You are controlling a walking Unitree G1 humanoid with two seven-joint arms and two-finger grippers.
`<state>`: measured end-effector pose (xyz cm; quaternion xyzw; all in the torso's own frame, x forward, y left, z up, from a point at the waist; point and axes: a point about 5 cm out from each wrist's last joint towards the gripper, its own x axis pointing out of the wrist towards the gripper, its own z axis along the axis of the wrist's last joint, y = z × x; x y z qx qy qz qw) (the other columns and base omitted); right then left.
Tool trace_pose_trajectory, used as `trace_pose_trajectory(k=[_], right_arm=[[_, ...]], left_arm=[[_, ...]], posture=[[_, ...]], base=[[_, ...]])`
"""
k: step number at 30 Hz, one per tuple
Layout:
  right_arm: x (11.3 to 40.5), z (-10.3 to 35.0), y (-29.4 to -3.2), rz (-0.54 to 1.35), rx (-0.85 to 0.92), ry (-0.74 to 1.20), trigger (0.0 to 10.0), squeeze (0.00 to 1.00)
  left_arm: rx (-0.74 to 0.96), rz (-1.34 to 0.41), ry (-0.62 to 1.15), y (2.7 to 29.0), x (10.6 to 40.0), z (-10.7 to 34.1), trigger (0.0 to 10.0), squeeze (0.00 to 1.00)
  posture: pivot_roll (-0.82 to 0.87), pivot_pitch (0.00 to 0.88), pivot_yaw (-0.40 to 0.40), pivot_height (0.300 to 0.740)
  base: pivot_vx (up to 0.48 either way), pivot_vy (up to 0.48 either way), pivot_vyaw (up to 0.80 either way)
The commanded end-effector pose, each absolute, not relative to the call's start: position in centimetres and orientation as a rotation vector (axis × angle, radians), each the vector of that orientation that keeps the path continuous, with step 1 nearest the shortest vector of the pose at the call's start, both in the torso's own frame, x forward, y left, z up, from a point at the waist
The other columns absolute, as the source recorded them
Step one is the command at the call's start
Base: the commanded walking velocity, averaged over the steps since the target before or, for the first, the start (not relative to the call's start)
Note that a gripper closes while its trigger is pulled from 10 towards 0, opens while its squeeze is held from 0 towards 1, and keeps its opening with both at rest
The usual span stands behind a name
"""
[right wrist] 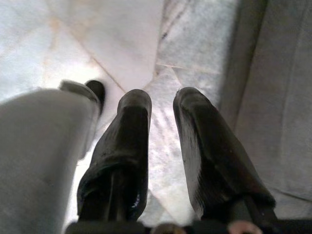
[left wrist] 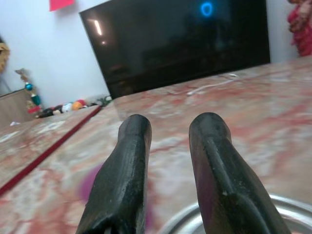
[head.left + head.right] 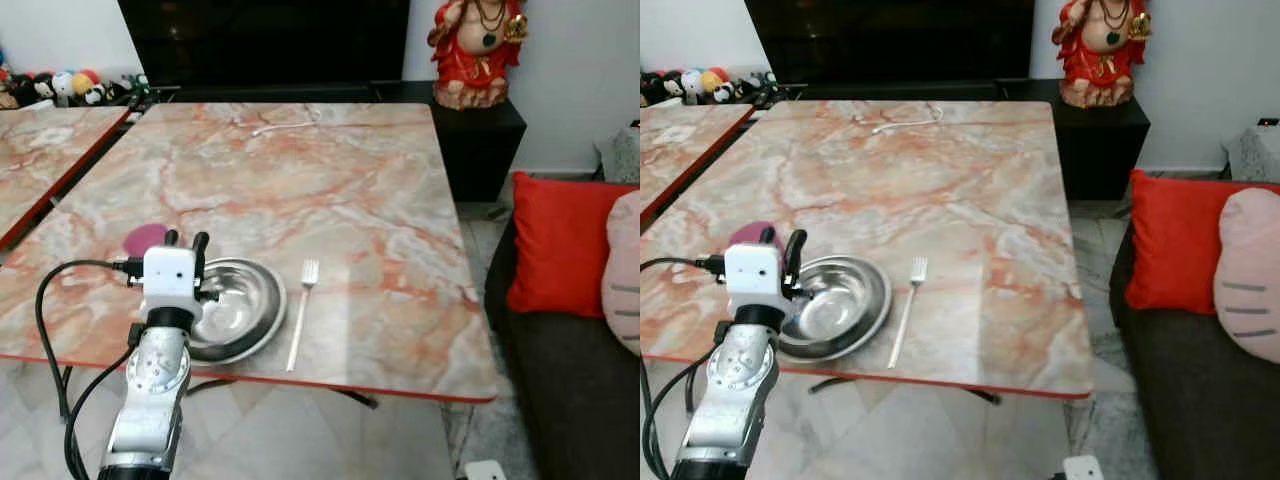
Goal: Setting the table
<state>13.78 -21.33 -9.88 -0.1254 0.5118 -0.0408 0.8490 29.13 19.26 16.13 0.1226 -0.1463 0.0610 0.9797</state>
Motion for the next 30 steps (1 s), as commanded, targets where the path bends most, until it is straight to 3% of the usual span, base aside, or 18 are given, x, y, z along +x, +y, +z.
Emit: trace_pose_trajectory(k=[1, 30], right_arm=[[14.08, -9.98, -20.1, -0.061, -0.239, 1.07, 10.0, 0.0], [14.06, -10.0, -20.06, -0.058, -0.24, 1.07, 10.0, 0.0]], left_arm=[[0.252, 0.141, -0.297, 19.96, 28.96, 16.33, 10.0, 0.0], [0.238, 0.144, -0.294, 19.99, 29.05, 16.31, 10.0, 0.0]], posture=[[-0.04, 0.028, 0.03, 0.74], [-0.04, 0.025, 0.029, 0.74]], base=[[0.0, 0.48, 0.0], [0.0, 0.48, 0.0]])
